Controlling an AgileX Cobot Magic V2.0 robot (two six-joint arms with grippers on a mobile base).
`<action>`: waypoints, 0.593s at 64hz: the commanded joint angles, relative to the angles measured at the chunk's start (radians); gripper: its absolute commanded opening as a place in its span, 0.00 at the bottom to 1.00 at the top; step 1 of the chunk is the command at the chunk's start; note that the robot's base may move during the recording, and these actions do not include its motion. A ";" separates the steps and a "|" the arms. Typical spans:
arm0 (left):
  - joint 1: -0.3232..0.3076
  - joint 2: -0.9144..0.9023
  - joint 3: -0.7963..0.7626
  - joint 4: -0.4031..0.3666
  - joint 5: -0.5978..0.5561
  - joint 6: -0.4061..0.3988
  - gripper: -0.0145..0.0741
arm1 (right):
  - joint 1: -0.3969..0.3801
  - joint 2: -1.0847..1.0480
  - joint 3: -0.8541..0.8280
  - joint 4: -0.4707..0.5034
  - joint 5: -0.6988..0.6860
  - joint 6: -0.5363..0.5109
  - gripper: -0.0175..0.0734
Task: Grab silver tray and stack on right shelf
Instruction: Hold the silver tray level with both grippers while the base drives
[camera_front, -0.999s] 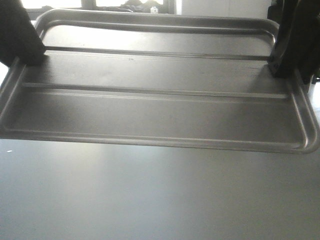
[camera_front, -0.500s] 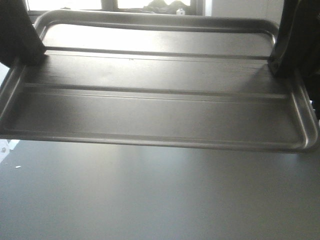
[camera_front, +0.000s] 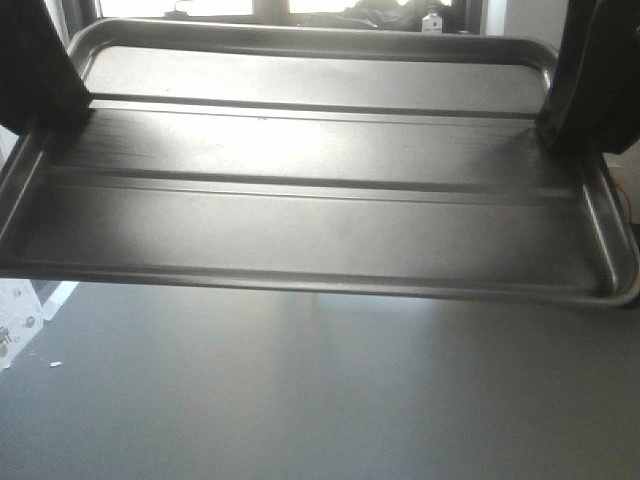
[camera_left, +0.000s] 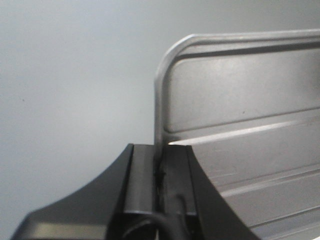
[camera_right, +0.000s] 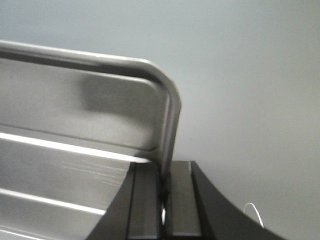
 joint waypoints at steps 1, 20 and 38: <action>-0.007 -0.018 -0.035 0.018 -0.030 0.000 0.06 | -0.001 -0.024 -0.033 -0.034 -0.022 -0.018 0.25; -0.007 -0.018 -0.035 0.018 -0.030 0.000 0.06 | -0.001 -0.024 -0.033 -0.034 -0.022 -0.018 0.25; -0.007 -0.018 -0.035 0.020 -0.030 0.000 0.06 | -0.002 -0.024 -0.033 -0.034 -0.021 -0.018 0.25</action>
